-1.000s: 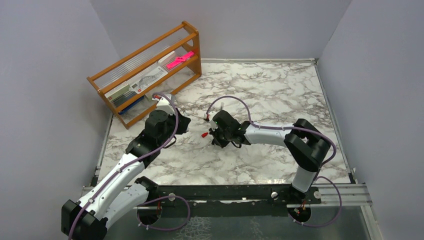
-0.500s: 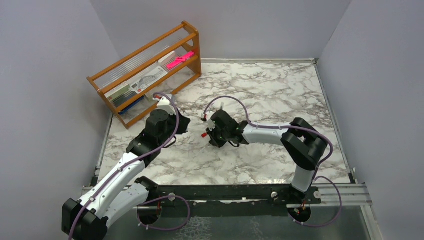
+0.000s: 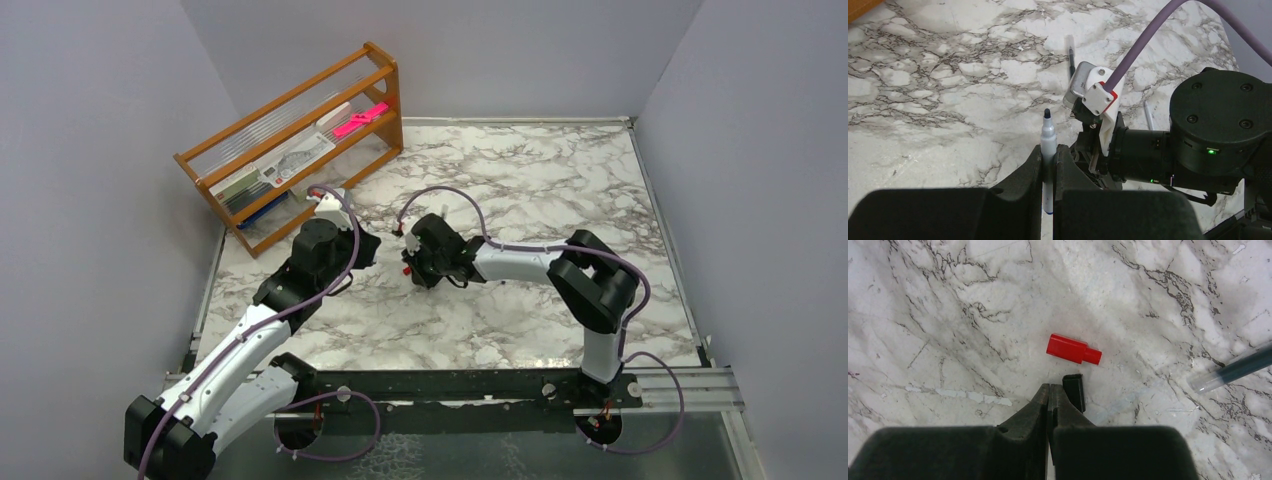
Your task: Insert the pens into the pen caps
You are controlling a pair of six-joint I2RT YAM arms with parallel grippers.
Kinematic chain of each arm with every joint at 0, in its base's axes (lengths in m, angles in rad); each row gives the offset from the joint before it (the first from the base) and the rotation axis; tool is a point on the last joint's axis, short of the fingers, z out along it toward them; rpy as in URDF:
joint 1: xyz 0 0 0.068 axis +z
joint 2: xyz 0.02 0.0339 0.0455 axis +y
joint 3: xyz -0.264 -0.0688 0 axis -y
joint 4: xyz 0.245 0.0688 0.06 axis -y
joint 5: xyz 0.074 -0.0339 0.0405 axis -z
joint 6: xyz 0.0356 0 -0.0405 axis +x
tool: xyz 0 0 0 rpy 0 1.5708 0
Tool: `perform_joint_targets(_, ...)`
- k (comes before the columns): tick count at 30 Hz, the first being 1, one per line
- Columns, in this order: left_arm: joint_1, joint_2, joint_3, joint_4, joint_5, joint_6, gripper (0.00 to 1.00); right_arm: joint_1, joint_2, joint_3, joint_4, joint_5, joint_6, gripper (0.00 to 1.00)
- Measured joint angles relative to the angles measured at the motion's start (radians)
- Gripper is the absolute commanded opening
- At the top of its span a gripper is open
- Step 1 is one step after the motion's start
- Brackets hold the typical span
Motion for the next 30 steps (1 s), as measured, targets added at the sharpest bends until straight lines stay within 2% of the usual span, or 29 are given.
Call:
perform_joint_targets(4, 0.001, 0.000, 0.000, 0.000, 0.000, 0.001, 0.00, 0.000, 0.001, 0.004, 0.003, 0.003, -0.004, 0.02)
perform_joint_targets(7, 0.002, 0.000, 0.000, 0.000, 0.000, 0.002, 0.00, 0.001, -0.052, -0.042, 0.025, -0.016, -0.011, 0.05)
perform_joint_targets(13, 0.002, 0.000, 0.000, 0.000, 0.000, 0.002, 0.00, 0.005, -0.184, -0.070, 0.056, -0.026, -0.039, 0.38)
perform_joint_targets(17, 0.002, 0.000, 0.000, 0.000, 0.000, 0.002, 0.00, 0.005, -0.169, -0.052, 0.061, -0.019, -0.075, 0.48)
perform_joint_targets(30, 0.002, -0.027, -0.013, -0.010, 0.000, 0.002, 0.00, 0.005, -0.058, 0.005, 0.019, 0.057, -0.153, 0.49)
